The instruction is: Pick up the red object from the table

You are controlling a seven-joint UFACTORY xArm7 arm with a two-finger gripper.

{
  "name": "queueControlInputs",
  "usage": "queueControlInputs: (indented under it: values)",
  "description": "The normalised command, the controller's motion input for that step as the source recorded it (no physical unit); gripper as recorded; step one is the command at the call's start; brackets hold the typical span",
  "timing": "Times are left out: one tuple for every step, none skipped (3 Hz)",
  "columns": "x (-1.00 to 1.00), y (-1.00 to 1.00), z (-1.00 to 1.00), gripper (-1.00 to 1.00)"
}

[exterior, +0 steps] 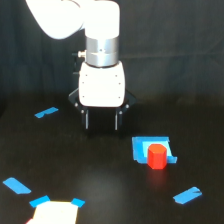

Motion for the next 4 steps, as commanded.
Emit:
queueControlInputs:
  values:
    - [0.03, 0.18, -1.00, 0.49]
    - [1.00, -1.00, -1.00, 1.00]
    - [0.15, 0.56, -0.25, 0.97]
    - [0.21, 0.51, -0.51, 1.00]
